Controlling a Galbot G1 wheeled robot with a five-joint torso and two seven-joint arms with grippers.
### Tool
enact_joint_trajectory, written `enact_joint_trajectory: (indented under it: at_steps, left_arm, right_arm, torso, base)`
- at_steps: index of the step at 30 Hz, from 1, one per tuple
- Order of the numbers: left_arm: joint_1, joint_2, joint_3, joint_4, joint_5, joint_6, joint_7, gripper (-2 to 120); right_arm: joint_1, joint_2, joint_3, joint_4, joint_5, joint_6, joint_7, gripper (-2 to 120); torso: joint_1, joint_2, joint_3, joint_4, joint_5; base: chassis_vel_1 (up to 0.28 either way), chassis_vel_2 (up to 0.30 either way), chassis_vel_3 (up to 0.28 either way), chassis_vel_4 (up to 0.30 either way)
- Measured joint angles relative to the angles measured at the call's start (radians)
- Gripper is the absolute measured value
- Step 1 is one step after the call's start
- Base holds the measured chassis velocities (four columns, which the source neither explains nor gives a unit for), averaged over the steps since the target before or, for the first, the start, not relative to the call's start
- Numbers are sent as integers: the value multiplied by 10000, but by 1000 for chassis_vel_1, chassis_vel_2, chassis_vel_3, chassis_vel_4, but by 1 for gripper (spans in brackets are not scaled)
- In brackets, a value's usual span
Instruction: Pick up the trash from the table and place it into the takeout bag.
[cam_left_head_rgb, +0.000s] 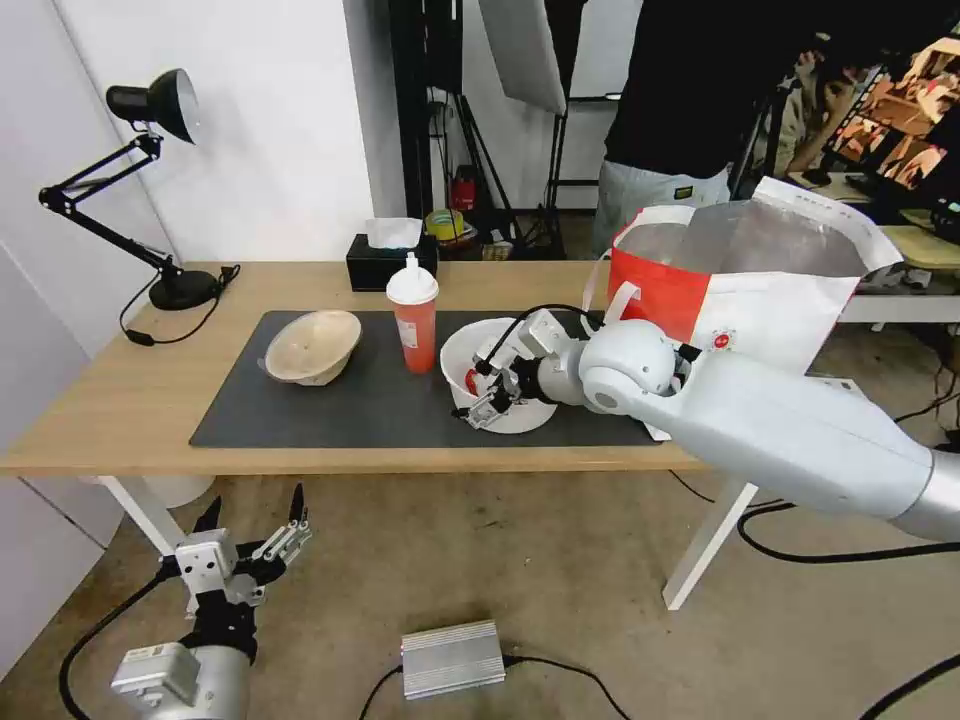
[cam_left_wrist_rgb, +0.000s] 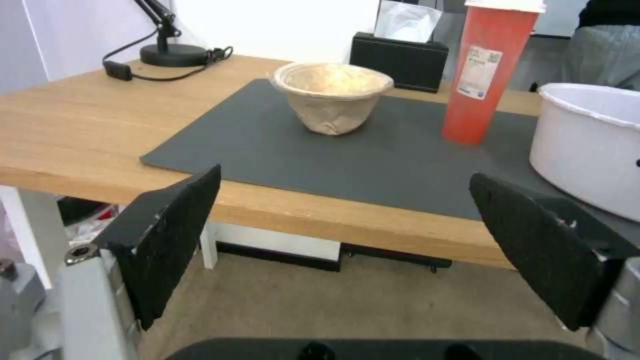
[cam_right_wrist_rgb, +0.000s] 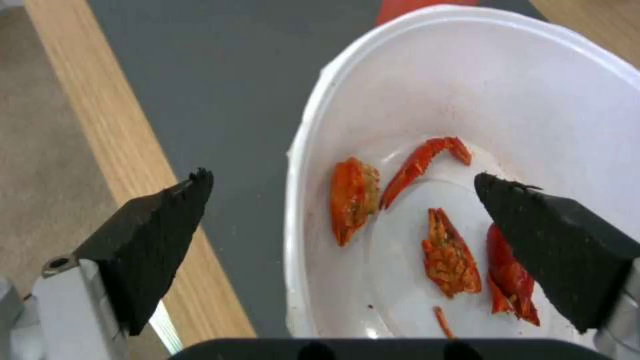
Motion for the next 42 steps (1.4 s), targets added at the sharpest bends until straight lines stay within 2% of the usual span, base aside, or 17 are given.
enact_joint_trajectory:
  at_steps: [20, 24, 25, 29, 30, 34, 35, 38, 39, 42]
  left_arm:
    - [-323, 282, 66, 284, -258, -18, -16, 100]
    - [-396, 368, 68, 355, -339, -18, -24, 100]
    - [-396, 368, 68, 355, -339, -18, -24, 100]
    - [-464, 361, 101, 393, -372, -18, -27, 100]
    - [-464, 361, 101, 393, -372, -18, -27, 100]
    - [-459, 356, 109, 393, -371, -18, -28, 100]
    - [-459, 356, 109, 393, -371, -18, -28, 100]
    - [-451, 394, 77, 360, -383, -18, -28, 100]
    - [-451, 394, 77, 360, -383, -18, -28, 100]
    - [-450, 392, 77, 359, -387, -18, -29, 100]
  right_arm:
    - [-99, 578, -67, -853, -296, 12, -51, 98]
    - [-119, 667, -109, -975, -301, 16, -67, 84]
    - [-119, 667, -109, -975, -301, 16, -67, 84]
    - [-68, 688, -166, -1054, -304, 18, -125, 63]
    - [-68, 688, -166, -1054, -304, 18, -125, 63]
    - [-66, 709, -202, -1098, -331, 20, -168, 46]
    - [-66, 709, -202, -1098, -331, 20, -168, 46]
    - [-93, 715, -276, -1089, -337, 23, -179, 32]
    - [-93, 715, -276, -1089, -337, 23, -179, 32]
    - [-94, 737, -296, -1137, -345, 23, -181, 18]
  torso:
    - [0, 0, 0, 1, -1]
    - [0, 0, 0, 0, 0]
    - [0, 0, 0, 0, 0]
    - [0, 0, 0, 0, 0]
    - [0, 0, 0, 0, 0]
    - [0, 0, 0, 1, -1]
    - [0, 0, 0, 1, -1]
    - [0, 1, -1, 1, 0]
    - [0, 1, -1, 1, 0]
    - [0, 1, -1, -1, 0]
  base:
    - [0, 0, 0, 0]
    - [0, 0, 0, 0]
    - [0, 0, 0, 0]
    - [0, 0, 0, 0]
    - [0, 0, 0, 0]
    - [0, 0, 0, 0]
    - [0, 0, 0, 0]
    - [0, 0, 0, 0]
    - [0, 0, 0, 0]
    - [0, 0, 0, 0]
